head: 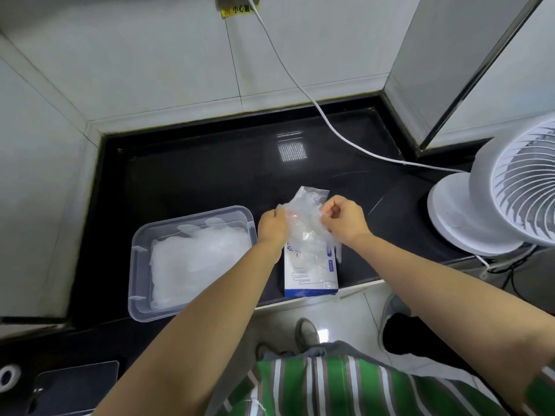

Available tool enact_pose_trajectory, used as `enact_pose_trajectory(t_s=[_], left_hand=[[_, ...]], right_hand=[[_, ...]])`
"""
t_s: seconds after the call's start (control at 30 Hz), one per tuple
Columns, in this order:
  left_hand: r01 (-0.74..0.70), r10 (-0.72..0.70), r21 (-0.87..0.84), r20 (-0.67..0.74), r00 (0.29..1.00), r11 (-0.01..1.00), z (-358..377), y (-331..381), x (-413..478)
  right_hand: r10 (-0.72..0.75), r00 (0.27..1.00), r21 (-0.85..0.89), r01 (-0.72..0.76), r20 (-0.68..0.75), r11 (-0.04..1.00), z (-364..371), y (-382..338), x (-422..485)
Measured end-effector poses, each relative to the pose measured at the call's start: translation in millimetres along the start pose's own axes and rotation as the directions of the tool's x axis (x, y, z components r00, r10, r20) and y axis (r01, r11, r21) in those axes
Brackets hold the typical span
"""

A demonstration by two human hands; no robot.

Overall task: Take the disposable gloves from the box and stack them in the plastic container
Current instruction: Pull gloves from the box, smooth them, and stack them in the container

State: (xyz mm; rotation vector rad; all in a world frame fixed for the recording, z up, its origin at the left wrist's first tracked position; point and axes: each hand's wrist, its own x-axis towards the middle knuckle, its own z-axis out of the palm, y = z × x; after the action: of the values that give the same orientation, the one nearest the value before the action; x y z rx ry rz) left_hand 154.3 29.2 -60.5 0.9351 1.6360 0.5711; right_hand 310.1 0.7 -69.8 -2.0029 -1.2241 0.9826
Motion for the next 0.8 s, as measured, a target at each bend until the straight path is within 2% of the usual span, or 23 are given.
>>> enact_pose_trajectory(t_s=[0.1, 0.2, 0.27, 0.33, 0.43, 0.5, 0.57, 0.63, 0.67, 0.73, 0.8], left_hand=[[-0.127, 0.115, -0.066, -0.156, 0.981, 0.99, -6.4, 4.8, 2.3], [-0.21, 0.186, -0.103, -0.206, 0.961, 0.972, -12.8, 7.8, 1.1], [-0.225, 0.202, -0.114, -0.185, 0.962, 0.968, -17.7, 6.9, -0.7], [-0.221, 0.202, -0.118, -0.157, 0.967, 0.968, -21.7, 6.2, -4.4], [-0.251, 0.239, -0.127, -0.102, 0.966, 0.96, -27.8, 6.5, -9.8], [-0.275, 0.27, -0.123, -0.056, 0.961, 0.954, -31.9, 8.3, -14.4], [-0.273, 0.272, -0.093, -0.021, 0.962, 0.958, -39.2, 10.0, -18.4], [-0.235, 0.237, -0.088, 0.007, 0.972, 0.968, -49.7, 12.2, -21.6], [-0.212, 0.216, -0.094, 0.029, 0.976, 0.973, -55.4, 12.8, -22.3], [-0.184, 0.19, -0.087, 0.071, 0.979, 0.979, -67.4, 13.1, -22.7], [-0.174, 0.174, -0.015, 0.085, 0.981, 0.985, -79.7, 13.0, -25.3]], right_hand=[[0.001, 0.999, -0.105, 0.005, 0.052, 0.994, 4.0, -0.2, -4.5], [0.009, 0.972, -0.227, 0.046, 0.233, 0.973, 15.2, 0.0, -9.7], [0.036, 0.935, -0.386, 0.11, 0.352, 0.916, 25.6, -0.7, -11.9], [0.065, 0.911, -0.497, 0.161, 0.407, 0.853, 37.1, -3.1, -13.8], [0.134, 0.876, -0.527, 0.151, 0.463, 0.836, 44.7, -12.2, -14.9], [0.099, 0.876, -0.504, 0.176, 0.472, 0.845, 43.7, -11.9, -10.1], [0.039, 0.937, -0.419, 0.117, 0.347, 0.901, 38.3, -9.6, -4.0], [0.032, 0.989, -0.149, -0.01, 0.147, 0.989, 30.7, -10.0, 3.4], [0.039, 0.995, 0.005, -0.04, 0.09, 0.999, 25.9, -12.0, 6.5], [0.061, 0.993, 0.273, -0.087, 0.104, 0.958, 18.3, -24.7, 7.9], [0.025, 0.964, 0.485, -0.156, 0.265, 0.86, 14.3, -43.2, 5.5]])
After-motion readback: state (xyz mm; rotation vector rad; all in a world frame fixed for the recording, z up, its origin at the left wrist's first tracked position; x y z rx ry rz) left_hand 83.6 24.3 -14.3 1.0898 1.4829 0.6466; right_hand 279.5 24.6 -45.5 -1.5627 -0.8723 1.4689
